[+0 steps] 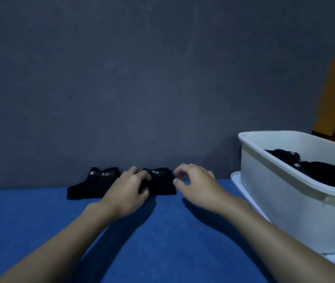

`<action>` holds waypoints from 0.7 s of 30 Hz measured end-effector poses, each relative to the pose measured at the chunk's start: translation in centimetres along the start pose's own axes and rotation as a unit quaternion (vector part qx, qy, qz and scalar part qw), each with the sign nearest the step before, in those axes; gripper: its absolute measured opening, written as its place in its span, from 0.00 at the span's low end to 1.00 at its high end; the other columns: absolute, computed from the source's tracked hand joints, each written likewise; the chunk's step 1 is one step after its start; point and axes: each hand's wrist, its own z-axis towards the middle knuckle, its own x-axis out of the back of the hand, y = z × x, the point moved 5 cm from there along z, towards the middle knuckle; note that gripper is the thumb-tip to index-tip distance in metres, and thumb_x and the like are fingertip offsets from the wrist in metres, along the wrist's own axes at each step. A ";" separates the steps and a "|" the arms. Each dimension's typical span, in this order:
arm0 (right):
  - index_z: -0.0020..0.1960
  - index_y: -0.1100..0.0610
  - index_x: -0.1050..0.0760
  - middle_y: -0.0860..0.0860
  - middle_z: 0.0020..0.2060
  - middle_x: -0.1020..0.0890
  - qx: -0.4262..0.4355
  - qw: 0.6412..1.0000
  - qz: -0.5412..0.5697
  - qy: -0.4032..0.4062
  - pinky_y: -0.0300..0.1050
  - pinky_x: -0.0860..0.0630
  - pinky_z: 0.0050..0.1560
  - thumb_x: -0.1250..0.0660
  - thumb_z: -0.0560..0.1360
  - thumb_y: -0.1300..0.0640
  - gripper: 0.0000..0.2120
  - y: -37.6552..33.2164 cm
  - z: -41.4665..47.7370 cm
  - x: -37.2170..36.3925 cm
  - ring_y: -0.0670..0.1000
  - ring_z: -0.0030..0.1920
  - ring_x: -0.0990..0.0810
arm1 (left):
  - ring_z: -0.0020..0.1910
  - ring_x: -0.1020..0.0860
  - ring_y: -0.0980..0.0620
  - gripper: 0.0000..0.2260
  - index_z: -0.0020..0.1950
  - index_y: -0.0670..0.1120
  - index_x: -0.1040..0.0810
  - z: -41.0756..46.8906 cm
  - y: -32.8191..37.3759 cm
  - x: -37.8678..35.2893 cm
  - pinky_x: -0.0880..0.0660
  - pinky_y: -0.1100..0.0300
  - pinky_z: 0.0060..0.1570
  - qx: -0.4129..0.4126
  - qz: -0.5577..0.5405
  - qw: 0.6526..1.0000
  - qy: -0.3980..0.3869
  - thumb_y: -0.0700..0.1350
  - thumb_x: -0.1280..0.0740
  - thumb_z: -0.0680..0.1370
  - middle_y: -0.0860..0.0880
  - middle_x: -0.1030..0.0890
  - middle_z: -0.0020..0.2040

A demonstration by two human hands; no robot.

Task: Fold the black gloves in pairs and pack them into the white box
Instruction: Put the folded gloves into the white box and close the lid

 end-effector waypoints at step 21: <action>0.56 0.53 0.28 0.50 0.49 0.21 -0.105 0.978 0.163 -0.078 0.50 0.22 0.55 0.26 0.70 0.51 0.18 3.3 3.1 -5.6 0.51 0.51 0.21 | 0.57 0.23 0.45 0.15 0.63 0.51 0.26 0.7 0.1 -2.9 0.28 0.46 0.62 0.093 -0.126 0.988 -0.004 0.57 0.38 0.81 0.51 0.21 0.51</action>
